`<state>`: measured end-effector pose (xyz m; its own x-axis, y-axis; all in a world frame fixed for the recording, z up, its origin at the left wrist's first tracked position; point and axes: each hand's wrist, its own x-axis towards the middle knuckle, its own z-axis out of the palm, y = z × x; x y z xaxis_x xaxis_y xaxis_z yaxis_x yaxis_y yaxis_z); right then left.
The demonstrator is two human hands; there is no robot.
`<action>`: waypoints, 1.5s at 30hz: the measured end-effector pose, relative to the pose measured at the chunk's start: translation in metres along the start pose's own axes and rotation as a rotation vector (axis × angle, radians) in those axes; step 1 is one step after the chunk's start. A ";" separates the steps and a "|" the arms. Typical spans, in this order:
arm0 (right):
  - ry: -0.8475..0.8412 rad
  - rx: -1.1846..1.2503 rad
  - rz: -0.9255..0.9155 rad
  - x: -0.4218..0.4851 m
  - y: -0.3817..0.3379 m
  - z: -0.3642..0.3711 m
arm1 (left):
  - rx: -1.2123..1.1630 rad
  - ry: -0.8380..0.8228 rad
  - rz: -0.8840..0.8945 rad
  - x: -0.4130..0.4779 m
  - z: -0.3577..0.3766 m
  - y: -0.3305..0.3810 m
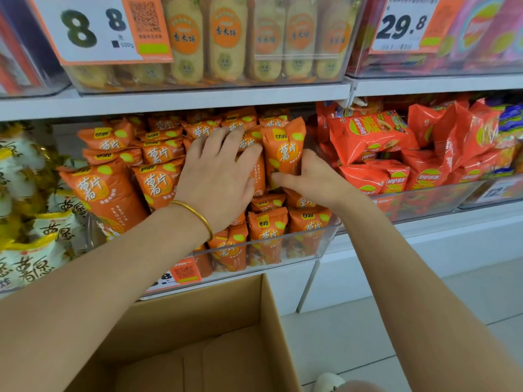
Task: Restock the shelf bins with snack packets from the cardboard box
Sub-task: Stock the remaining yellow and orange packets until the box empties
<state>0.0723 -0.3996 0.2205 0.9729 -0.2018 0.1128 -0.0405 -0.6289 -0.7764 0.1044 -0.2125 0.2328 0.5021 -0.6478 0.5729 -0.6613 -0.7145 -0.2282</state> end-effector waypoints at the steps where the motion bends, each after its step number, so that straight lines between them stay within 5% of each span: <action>1: 0.048 0.047 -0.023 -0.001 -0.003 0.000 | -0.005 -0.002 -0.002 0.000 0.000 0.000; 5: 0.377 0.086 -0.168 -0.012 -0.007 0.008 | -0.004 -0.005 0.006 -0.001 0.001 -0.001; 11: 0.162 -0.091 -0.039 0.011 -0.008 0.007 | -0.005 -0.018 0.003 0.000 0.001 -0.001; 16: 0.152 -0.083 0.065 0.016 -0.013 0.012 | 0.018 -0.021 0.006 0.000 0.001 -0.002; 24: 0.515 -0.248 -0.190 -0.016 -0.014 0.026 | 0.058 -0.027 0.030 0.000 0.000 -0.002; 31: 0.481 -0.503 -0.136 -0.009 -0.016 0.039 | 0.123 -0.089 0.036 0.001 -0.003 -0.001; 40: 0.454 -0.243 -0.146 -0.039 -0.020 0.026 | 0.129 -0.010 0.101 -0.023 -0.033 0.000; 45: 0.486 -0.120 -0.339 -0.116 -0.045 0.051 | -0.071 0.068 0.176 -0.125 -0.056 -0.004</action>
<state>-0.0274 -0.3097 0.2110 0.7220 -0.2773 0.6339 0.2005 -0.7930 -0.5753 0.0131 -0.1140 0.2066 0.3381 -0.7401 0.5814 -0.7746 -0.5697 -0.2747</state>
